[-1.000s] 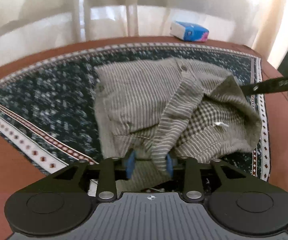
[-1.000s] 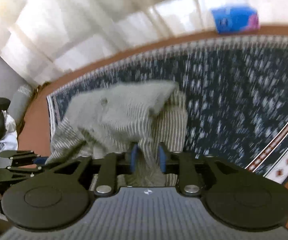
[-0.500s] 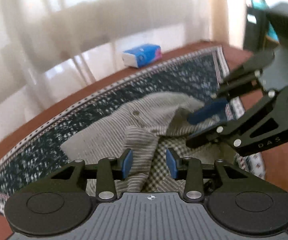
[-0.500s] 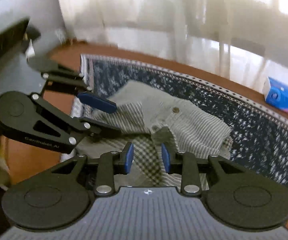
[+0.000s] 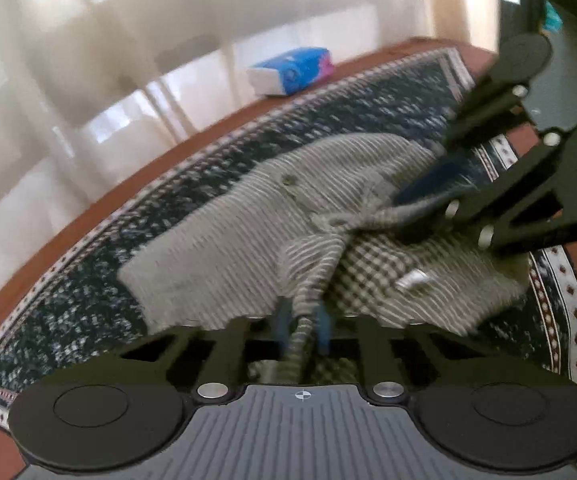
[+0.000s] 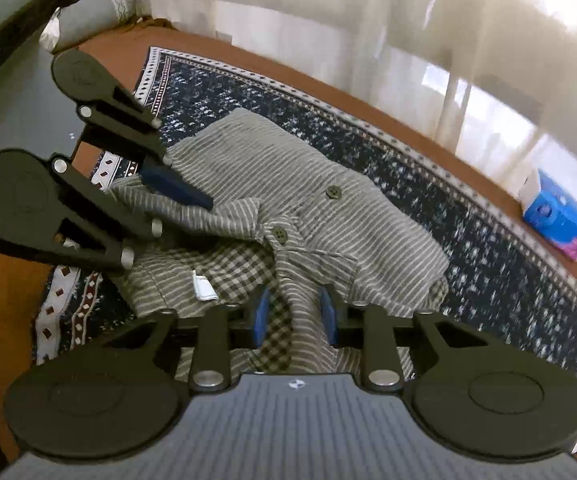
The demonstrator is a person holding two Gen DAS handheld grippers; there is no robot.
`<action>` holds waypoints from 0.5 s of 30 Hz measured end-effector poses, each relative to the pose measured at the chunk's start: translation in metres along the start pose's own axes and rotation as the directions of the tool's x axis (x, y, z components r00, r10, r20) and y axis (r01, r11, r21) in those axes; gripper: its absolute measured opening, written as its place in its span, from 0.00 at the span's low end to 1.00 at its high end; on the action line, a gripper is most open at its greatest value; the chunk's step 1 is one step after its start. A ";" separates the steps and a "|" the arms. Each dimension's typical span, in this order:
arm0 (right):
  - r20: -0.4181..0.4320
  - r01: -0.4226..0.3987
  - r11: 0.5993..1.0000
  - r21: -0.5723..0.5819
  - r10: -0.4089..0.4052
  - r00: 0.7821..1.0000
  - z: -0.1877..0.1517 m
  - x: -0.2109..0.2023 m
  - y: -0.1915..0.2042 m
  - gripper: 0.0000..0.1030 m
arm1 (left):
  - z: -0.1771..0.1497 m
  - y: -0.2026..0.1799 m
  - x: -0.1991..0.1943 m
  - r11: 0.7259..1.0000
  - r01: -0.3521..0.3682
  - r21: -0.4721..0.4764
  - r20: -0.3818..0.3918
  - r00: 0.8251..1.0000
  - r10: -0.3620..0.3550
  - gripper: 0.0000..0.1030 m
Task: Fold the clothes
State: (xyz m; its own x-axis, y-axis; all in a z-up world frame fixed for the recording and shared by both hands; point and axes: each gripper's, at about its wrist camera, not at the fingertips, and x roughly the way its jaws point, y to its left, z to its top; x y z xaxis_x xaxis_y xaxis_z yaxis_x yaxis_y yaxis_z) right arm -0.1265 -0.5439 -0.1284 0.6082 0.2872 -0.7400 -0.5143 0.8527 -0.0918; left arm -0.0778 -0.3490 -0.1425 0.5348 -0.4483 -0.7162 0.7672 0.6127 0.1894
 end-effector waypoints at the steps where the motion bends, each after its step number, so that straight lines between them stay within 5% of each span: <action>1: 0.011 -0.014 0.999 0.029 0.014 1.000 0.001 -0.004 -0.003 0.09 | 0.001 0.005 -0.005 1.000 -0.009 -0.022 0.018 1.000 0.009 0.04; 4: 0.077 -0.081 0.991 0.108 0.073 0.994 0.002 -0.024 -0.011 0.07 | -0.001 0.011 -0.009 0.999 0.011 -0.043 0.016 1.000 -0.010 0.04; 8: 0.013 -0.093 0.992 0.086 0.092 0.996 -0.007 -0.006 -0.007 0.07 | -0.015 -0.001 0.010 0.999 0.036 -0.003 -0.046 0.998 -0.036 0.07; 10: -0.010 -0.098 0.990 0.099 0.099 0.995 -0.012 0.004 -0.009 0.08 | -0.016 -0.002 0.014 0.999 0.033 -0.020 -0.048 0.998 -0.034 0.16; 11: -0.021 -0.100 0.989 0.106 0.103 0.994 -0.015 0.008 -0.009 0.08 | -0.015 -0.001 0.014 0.999 0.035 -0.037 -0.047 0.998 -0.037 0.28; 13: -0.005 -0.106 0.987 0.123 0.107 0.994 -0.013 0.003 -0.012 0.11 | -0.012 0.005 0.008 0.997 0.042 -0.068 -0.046 0.998 -0.046 0.33; 15: 0.027 -0.151 0.973 0.175 0.149 0.989 -0.009 -0.009 -0.021 0.27 | -0.009 0.010 -0.002 0.996 0.037 -0.078 -0.045 0.998 -0.041 0.46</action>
State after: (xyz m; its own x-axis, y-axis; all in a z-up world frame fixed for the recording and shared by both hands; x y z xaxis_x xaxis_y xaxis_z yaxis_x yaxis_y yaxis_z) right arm -0.1269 -0.5684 -0.1258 0.5413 0.4226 -0.7269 -0.4862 0.8626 0.1394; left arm -0.0744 -0.3360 -0.1457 0.4864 -0.4431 -0.7530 0.7568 0.6444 0.1097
